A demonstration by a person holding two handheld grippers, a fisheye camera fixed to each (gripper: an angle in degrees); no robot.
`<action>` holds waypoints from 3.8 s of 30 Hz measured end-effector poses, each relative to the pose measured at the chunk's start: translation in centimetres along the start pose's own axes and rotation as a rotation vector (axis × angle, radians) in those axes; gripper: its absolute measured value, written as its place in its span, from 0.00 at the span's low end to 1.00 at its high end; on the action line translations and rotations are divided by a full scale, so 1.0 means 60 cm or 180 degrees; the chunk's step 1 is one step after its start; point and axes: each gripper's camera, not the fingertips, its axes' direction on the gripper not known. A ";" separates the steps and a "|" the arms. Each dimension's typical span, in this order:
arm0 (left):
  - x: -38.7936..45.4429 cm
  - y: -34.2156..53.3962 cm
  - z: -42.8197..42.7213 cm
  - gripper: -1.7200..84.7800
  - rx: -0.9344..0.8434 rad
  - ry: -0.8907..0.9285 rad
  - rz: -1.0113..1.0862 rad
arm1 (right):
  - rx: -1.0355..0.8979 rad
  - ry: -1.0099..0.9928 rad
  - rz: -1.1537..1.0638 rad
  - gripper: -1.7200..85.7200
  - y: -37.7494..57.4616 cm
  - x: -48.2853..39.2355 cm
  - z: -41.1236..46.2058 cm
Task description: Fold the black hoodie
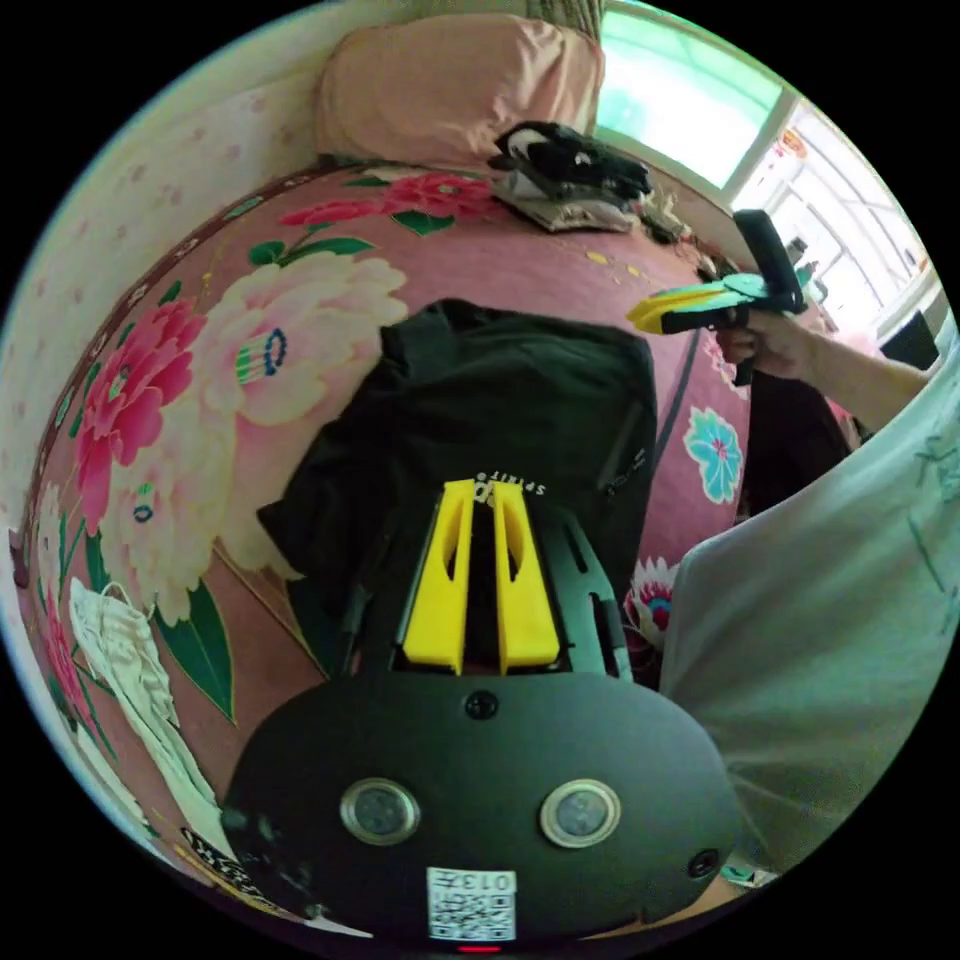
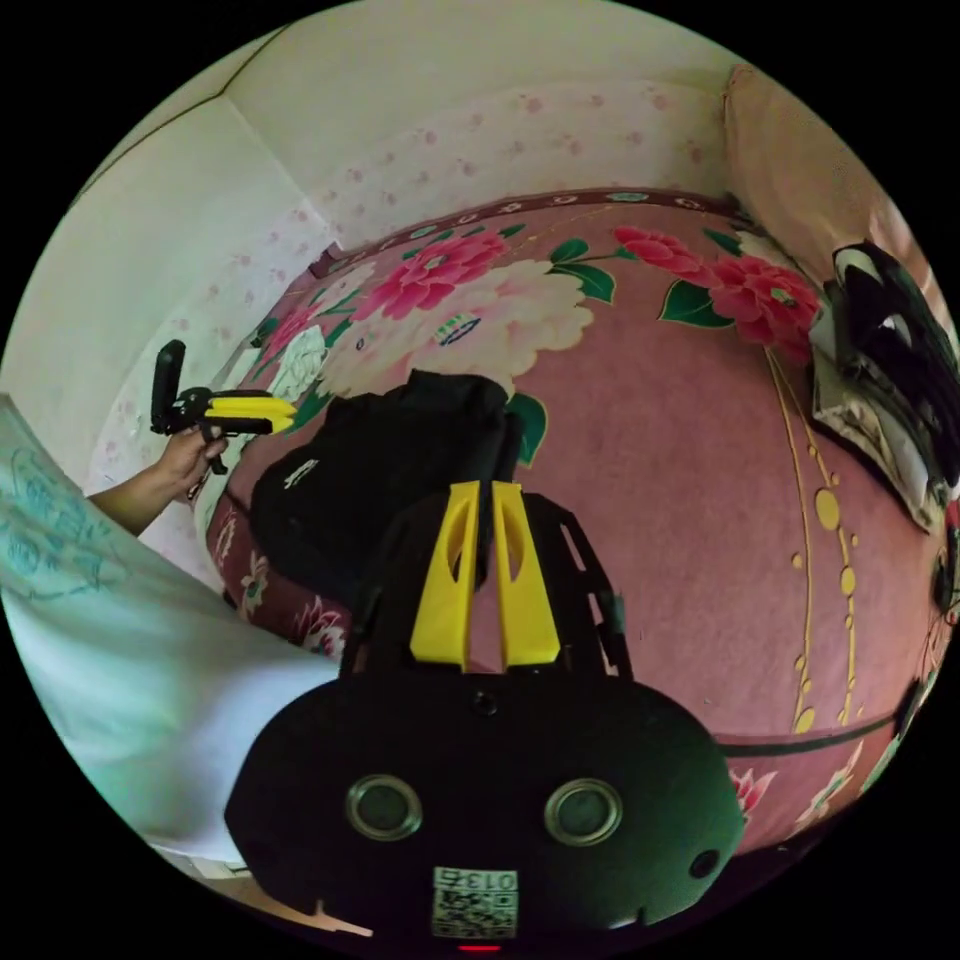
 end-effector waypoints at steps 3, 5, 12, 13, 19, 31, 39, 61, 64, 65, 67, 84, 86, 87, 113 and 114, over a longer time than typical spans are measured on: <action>0.014 -0.004 0.068 0.03 -0.0262 0.0011 0.0104 | -0.0124 -0.0220 0.0121 0.10 0.033 0.007 0.069; -0.018 0.001 0.102 0.02 -0.0303 0.0268 -0.0170 | 0.0002 -0.0524 0.0300 0.08 0.047 0.028 0.103; -0.030 0.025 0.142 0.02 -0.0323 0.0363 -0.0525 | -0.1000 -0.0037 0.0550 0.06 0.003 -0.019 0.201; -0.042 0.025 0.147 0.02 -0.0321 0.0474 -0.0642 | -0.0950 0.0129 0.0441 0.06 0.002 -0.037 0.219; -0.035 0.007 0.068 0.03 -0.0183 0.0394 -0.0677 | -0.0564 -0.0238 0.0693 0.06 -0.005 -0.059 0.158; 0.078 0.041 0.114 0.06 -0.0281 -0.0400 -0.0291 | -0.0752 0.1252 -0.1014 0.02 0.008 -0.305 0.325; 0.015 0.049 0.072 0.02 0.0129 0.0304 -0.0963 | -0.0953 0.0536 -0.0685 0.02 -0.053 -0.271 0.323; -0.159 0.065 0.058 0.20 0.0575 0.0154 -0.2228 | -0.0321 -0.0101 -0.0391 0.18 -0.081 -0.048 0.466; -0.201 0.131 0.076 0.29 0.0636 0.0521 -0.2922 | -0.0105 -0.0443 0.0163 0.21 -0.053 0.074 0.463; -0.215 0.150 0.097 0.29 0.0676 0.0893 -0.3054 | -0.0135 -0.0648 0.0309 0.21 -0.043 0.118 0.482; -0.228 0.162 0.126 0.31 0.0705 0.1249 -0.3188 | -0.0282 -0.0912 0.0449 0.21 -0.029 0.172 0.520; -0.289 0.141 0.176 0.17 0.0903 0.2024 -0.3204 | -0.0854 -0.1517 0.0948 0.10 0.081 0.378 0.654; -0.291 0.152 0.202 0.13 0.1034 0.2433 -0.3514 | -0.0860 -0.1399 0.1008 0.08 0.093 0.395 0.646; -0.291 0.154 0.203 0.12 0.1056 0.2472 -0.3529 | -0.0836 -0.1320 0.0956 0.08 0.095 0.393 0.638; 0.045 -0.450 0.059 0.11 0.1865 0.2818 -0.0956 | 0.1548 -0.0025 0.0221 0.06 0.362 0.762 -0.218; 0.056 -0.481 0.060 0.11 0.1885 0.2817 -0.0910 | 0.1589 -0.0010 0.0205 0.06 0.359 0.788 -0.241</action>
